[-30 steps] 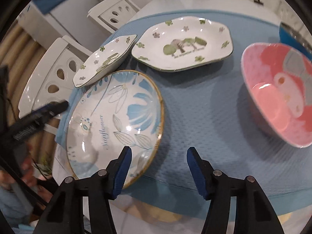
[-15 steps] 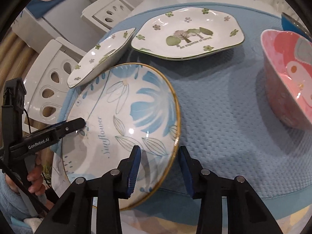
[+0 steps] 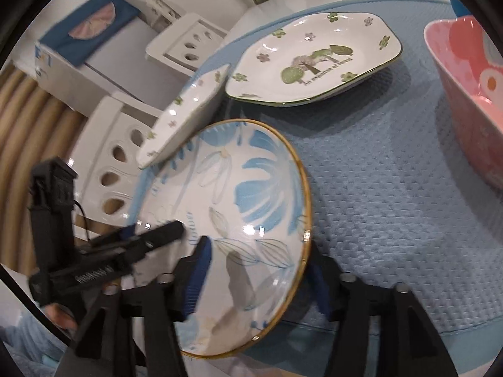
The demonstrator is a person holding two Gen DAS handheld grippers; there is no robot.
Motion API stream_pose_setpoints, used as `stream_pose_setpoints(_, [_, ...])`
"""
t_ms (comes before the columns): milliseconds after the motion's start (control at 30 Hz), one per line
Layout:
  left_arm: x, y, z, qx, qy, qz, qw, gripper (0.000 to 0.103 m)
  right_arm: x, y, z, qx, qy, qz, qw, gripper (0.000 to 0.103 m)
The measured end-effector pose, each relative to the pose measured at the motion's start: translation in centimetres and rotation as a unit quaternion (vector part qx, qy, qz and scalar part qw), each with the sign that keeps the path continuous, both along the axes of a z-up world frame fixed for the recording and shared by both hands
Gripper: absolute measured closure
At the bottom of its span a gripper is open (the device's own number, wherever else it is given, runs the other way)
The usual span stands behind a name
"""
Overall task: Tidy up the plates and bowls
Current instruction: 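Lift the round blue-leaf plate with both grippers and carry it toward the mat edge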
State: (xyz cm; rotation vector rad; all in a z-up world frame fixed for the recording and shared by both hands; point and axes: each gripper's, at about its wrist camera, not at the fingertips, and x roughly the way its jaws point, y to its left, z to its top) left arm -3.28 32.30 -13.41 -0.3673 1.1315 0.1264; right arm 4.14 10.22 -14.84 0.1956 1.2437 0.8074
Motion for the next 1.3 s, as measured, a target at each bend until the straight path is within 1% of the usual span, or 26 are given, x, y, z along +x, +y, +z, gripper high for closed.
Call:
stream_pose_setpoints(33, [0.0, 0.0, 0.0, 0.003, -0.001, 0.003, 1.0000, 0.040, -0.1, 0.0, 0.0, 0.004, -0.001, -0.001, 1.000, 0.035])
stream_pose_setpoints(67, [0.0, 0.0, 0.0, 0.006, -0.001, 0.006, 1.0000, 0.042, -0.2, 0.2, 0.1, 0.006, -0.005, 0.002, 1.000, 0.030])
stream_pose_setpoints(133, [0.0, 0.0, 0.0, 0.011, -0.005, 0.012, 0.9999, 0.046, -0.5, 1.0, 0.2, -0.004, -0.015, 0.019, 1.000, 0.028])
stream_pose_setpoints(200, [-0.1, 0.2, 0.0, 0.007, -0.011, 0.019, 0.9997, 0.049, -0.6, 1.8, 0.4, -0.024, -0.025, 0.041, 0.999, 0.028])
stream_pose_setpoints(267, [-0.3, 0.4, 0.0, 0.003, -0.014, 0.028, 0.9995, 0.055, -0.6, 2.2, 0.4, -0.035, -0.029, 0.053, 0.998, 0.030])
stream_pose_setpoints(300, [-0.4, 0.6, 0.0, 0.000, -0.015, 0.034, 0.9993, 0.056, -0.5, 2.3, 0.5, -0.042, -0.029, 0.054, 0.997, 0.033])
stream_pose_setpoints(333, [-0.5, 0.8, 0.0, -0.003, -0.015, 0.041, 0.9990, 0.058, -0.5, 2.2, 0.5, -0.049, -0.030, 0.051, 0.997, 0.042])
stream_pose_setpoints(367, [-0.6, 0.8, 0.0, -0.005, -0.015, 0.045, 0.9988, 0.060, -0.4, 2.0, 0.6, -0.065, -0.033, 0.041, 0.996, 0.056])
stream_pose_setpoints(433, [-0.9, 0.7, 0.0, -0.004, -0.016, 0.048, 0.9987, 0.063, -0.2, 1.5, 0.5, -0.090, -0.039, 0.025, 0.995, 0.073])
stream_pose_setpoints(467, [-1.1, 0.6, 0.1, -0.002, -0.016, 0.046, 0.9988, 0.064, 0.0, 1.2, 0.5, -0.088, -0.034, 0.017, 0.995, 0.074])
stream_pose_setpoints(500, [-1.2, 0.5, 0.2, 0.002, -0.015, 0.044, 0.9989, 0.064, 0.0, 1.0, 0.6, -0.088, -0.030, 0.008, 0.996, 0.074])
stream_pose_setpoints(567, [-1.5, 0.3, 0.2, 0.005, -0.014, 0.044, 0.9989, 0.066, -0.4, 0.9, 0.7, -0.098, -0.040, 0.003, 0.994, 0.074])
stream_pose_setpoints(700, [-2.3, -0.2, 0.6, 0.020, -0.011, 0.043, 0.9988, 0.066, -1.7, 0.7, 1.2, -0.121, -0.062, 0.021, 0.990, 0.076])
stream_pose_setpoints(833, [-3.0, -0.6, 0.8, 0.029, -0.009, 0.043, 0.9986, 0.066, -3.3, 0.5, 1.6, -0.133, -0.071, 0.034, 0.988, 0.076])
stream_pose_setpoints(1033, [-4.5, -1.3, 1.9, 0.043, -0.021, 0.035, 0.9982, 0.066, -5.1, 0.0, 1.9, -0.132, -0.070, 0.026, 0.988, 0.077])
stream_pose_setpoints(1100, [-4.8, -1.3, 2.2, 0.042, -0.027, 0.036, 0.9981, 0.066, -5.7, -0.2, 2.1, -0.129, -0.070, 0.027, 0.989, 0.077])
stream_pose_setpoints(1300, [-6.1, -1.9, 3.1, 0.049, -0.034, 0.029, 0.9978, 0.066, -7.1, -0.7, 3.1, -0.127, -0.081, 0.020, 0.988, 0.077])
